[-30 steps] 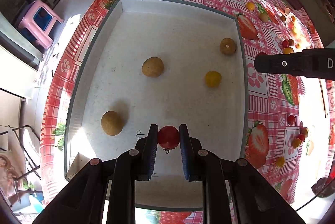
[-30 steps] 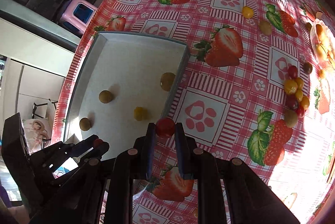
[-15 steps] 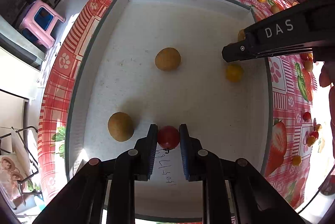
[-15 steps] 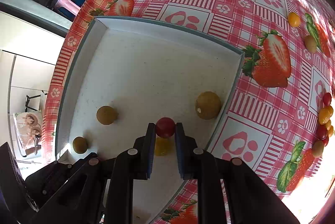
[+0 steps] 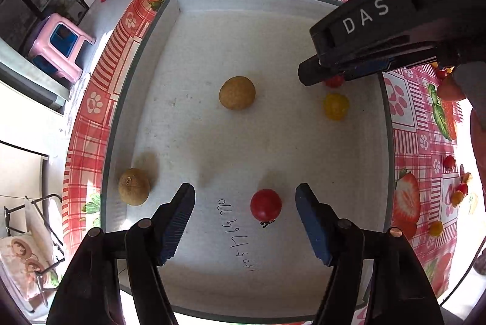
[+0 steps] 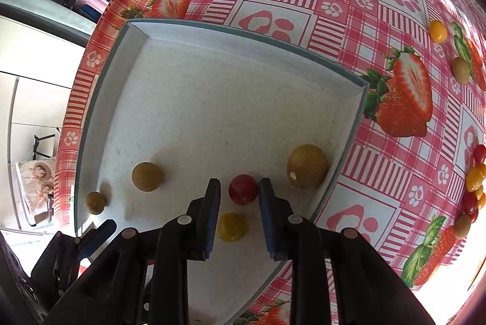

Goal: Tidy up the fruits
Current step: 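Carry both red tomatoes into the white tray and open both tools, then grasp a red cherry tomato with the left tool while the right grasps a yellow fruit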

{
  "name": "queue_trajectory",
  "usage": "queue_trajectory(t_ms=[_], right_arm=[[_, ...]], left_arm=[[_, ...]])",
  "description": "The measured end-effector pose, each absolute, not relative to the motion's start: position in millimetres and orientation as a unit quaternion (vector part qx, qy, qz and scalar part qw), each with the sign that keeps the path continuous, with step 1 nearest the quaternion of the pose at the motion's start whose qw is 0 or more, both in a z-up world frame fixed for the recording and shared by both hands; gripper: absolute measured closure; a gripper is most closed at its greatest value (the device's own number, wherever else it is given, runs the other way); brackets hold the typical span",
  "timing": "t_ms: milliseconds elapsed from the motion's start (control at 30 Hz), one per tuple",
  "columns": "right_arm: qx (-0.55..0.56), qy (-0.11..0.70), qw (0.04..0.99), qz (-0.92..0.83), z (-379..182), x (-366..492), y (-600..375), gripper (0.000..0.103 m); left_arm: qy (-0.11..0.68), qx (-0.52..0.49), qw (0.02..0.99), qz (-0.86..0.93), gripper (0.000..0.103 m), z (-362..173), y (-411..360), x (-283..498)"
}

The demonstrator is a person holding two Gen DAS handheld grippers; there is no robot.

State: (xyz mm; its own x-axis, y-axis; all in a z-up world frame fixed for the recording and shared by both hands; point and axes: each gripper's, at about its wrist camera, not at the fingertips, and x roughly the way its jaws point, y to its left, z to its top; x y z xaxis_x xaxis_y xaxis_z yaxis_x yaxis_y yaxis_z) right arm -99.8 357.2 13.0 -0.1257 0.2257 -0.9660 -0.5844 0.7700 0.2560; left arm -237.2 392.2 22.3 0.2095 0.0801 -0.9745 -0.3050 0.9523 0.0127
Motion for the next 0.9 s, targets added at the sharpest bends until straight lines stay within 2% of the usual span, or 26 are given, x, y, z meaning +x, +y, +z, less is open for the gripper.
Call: queue_trajectory(t_ms=[200,500,900], right_arm=[[-0.076,0.682,0.646,0.334,32.8,-86.5,353.3,0.02],[-0.027,0.664,0.686,0.296,70.3,-68.7,293.4,0.02],[0.009,0.68,0.715,0.165,70.1,-81.1,122.9,0.02]], left_arm=[[0.624,-0.085,0.767,0.122,0.033,25.9,385.9,-237.6],[0.62,-0.056,0.776,0.104,0.033,43.2,359.2,-230.2],[0.605,-0.013,0.795,0.043,0.033,70.6,298.0,-203.0]])
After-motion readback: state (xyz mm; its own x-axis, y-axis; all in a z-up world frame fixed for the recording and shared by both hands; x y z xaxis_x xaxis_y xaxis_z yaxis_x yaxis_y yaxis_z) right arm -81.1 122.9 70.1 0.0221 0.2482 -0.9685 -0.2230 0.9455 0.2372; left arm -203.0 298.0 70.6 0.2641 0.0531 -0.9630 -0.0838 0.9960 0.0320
